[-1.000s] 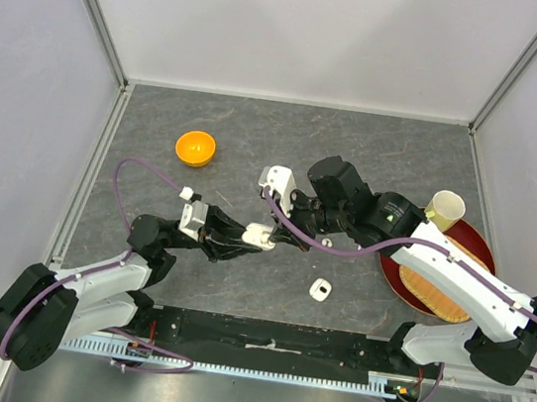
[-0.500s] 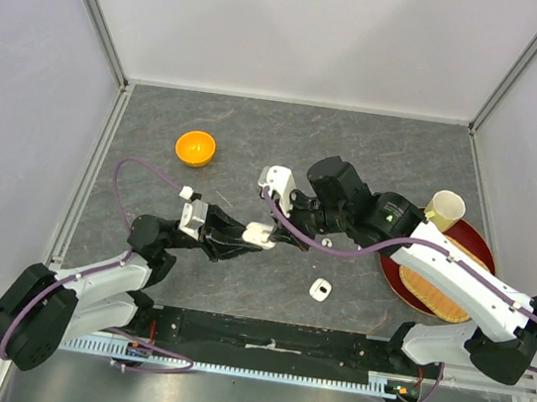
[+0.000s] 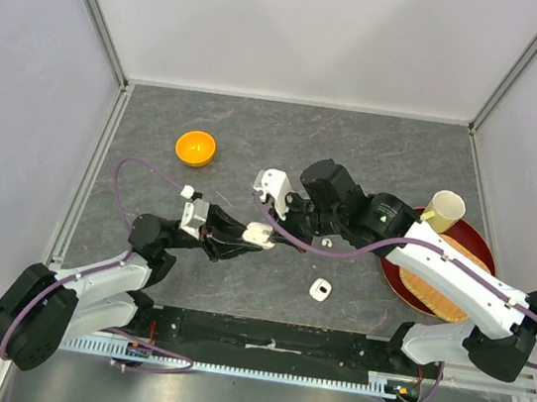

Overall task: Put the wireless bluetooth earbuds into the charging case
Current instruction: Place the earbud in the charging case.

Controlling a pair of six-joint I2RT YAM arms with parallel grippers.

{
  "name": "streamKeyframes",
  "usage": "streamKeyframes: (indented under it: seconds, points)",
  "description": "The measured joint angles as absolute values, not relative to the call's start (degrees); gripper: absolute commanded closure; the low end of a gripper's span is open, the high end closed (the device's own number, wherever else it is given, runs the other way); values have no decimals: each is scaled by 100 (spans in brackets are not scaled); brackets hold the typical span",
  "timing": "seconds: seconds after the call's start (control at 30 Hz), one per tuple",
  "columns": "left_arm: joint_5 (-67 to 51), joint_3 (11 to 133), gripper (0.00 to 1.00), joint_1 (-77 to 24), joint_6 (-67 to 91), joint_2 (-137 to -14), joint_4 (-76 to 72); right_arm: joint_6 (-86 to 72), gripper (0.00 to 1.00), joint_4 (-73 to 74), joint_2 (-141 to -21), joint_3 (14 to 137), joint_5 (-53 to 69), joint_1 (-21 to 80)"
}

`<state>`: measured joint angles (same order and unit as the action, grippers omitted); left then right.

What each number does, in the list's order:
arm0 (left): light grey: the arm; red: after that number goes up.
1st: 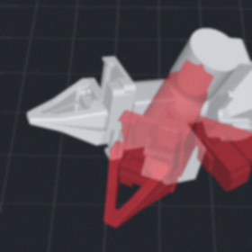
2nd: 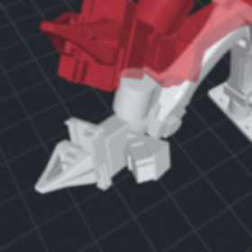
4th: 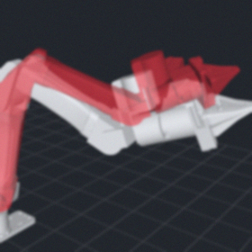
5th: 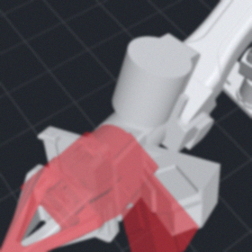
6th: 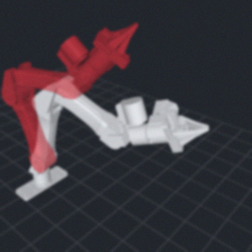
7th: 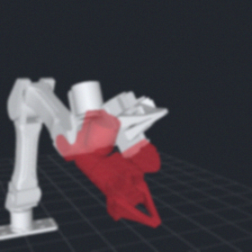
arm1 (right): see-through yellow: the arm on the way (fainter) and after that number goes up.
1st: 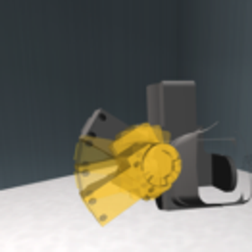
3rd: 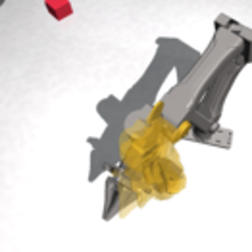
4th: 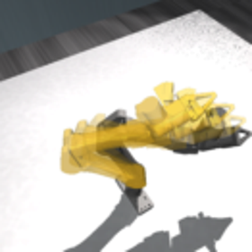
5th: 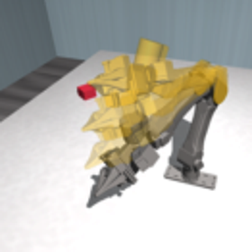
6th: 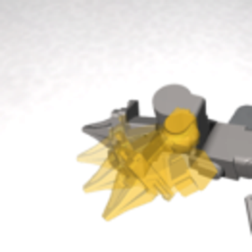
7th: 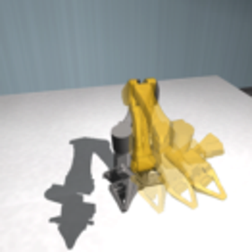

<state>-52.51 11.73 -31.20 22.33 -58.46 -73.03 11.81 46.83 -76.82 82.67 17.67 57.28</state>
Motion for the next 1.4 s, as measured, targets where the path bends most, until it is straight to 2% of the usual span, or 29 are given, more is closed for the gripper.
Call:
streamKeyframes:
  seconds: [0.37,0.43,0.67,0.87,1.17,1.2,1.33,1.4]
  points:
    - [-5212,1170,98,-3124,2233,-5843,-7284,1173,94,4681,-7734,8267,1680,5819]
    - [-5212,1170,98,-3124,2233,-5843,-7284,1164,87,4681,-7736,8267,1680,5830]
    - [-5157,1162,98,-3127,2233,-5843,-7288,1120,73,4672,-7741,8267,1625,5881]
    - [-4947,1162,98,-3124,2231,-5839,-7382,998,46,4539,-7566,8263,1498,5944]
    - [-4807,1162,98,-3124,2228,-5835,-7397,735,27,3715,-6377,7911,1253,5970]
    - [-4807,1162,98,-3124,2228,-5835,-7397,685,27,3616,-6233,7841,1146,5970]
    - [-4805,1162,98,-3124,2228,-5833,-7397,443,13,3179,-5664,7413,528,5935]
    - [-4805,1162,98,-3124,2226,-5813,-7387,309,11,3015,-5413,7157,242,5778]
